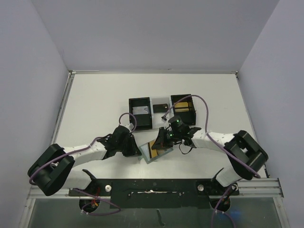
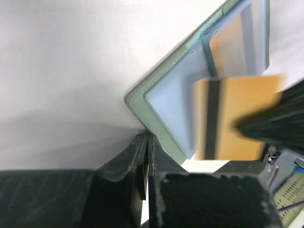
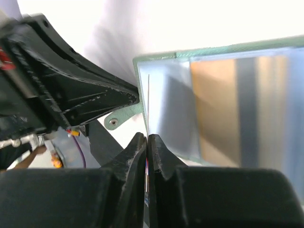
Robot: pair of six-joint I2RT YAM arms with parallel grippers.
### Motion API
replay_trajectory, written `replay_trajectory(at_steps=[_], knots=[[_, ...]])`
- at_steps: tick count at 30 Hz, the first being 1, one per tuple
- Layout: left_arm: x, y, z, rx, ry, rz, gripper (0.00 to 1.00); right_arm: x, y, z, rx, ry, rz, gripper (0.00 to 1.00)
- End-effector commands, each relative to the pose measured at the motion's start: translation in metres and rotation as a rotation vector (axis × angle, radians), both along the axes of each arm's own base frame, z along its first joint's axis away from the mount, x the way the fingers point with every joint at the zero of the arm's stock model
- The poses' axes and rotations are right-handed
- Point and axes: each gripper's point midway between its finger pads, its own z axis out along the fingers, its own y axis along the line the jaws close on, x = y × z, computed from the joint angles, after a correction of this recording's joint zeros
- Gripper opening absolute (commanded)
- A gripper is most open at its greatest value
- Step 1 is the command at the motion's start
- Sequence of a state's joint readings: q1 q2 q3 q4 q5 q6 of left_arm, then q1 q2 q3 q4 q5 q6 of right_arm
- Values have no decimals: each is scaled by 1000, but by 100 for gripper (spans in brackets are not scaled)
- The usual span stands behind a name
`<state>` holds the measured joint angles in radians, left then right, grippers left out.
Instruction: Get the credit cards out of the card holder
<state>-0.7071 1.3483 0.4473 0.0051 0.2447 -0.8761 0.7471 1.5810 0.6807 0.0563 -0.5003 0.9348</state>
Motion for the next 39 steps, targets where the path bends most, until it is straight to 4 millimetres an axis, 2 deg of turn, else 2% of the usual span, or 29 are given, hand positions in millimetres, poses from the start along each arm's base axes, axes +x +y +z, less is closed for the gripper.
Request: replay_trajectory(at_steps=[1, 7, 10, 12, 15, 18, 23, 28, 33, 39], knots=[[7, 21, 2, 69, -71, 33, 0, 42, -28, 52, -16, -204, -99, 0], [17, 29, 12, 88, -91, -60, 0, 85, -89, 108, -149, -523, -184, 0], [26, 30, 20, 102, -103, -140, 1, 116, -130, 132, -320, -723, -240, 0], [38, 34, 26, 140, -117, -154, 9, 137, -151, 151, -432, -858, -249, 0], [52, 38, 35, 172, -131, -159, 29, 163, -168, 169, -584, -1021, -202, 0], [63, 44, 47, 194, -154, -127, 45, 186, -181, 166, -771, -1113, -84, 0], [74, 56, 63, 207, -210, -46, 53, 213, -195, 147, -1034, -1201, 215, 0], [77, 50, 82, 117, -268, -5, 59, 239, -190, 125, -999, -1241, 390, 0], [73, 36, 95, -6, -291, 4, 62, 250, -174, 114, -925, -1348, 524, 0], [60, 29, 89, -75, -251, -5, 66, 266, -166, 103, -931, -1388, 648, 0]])
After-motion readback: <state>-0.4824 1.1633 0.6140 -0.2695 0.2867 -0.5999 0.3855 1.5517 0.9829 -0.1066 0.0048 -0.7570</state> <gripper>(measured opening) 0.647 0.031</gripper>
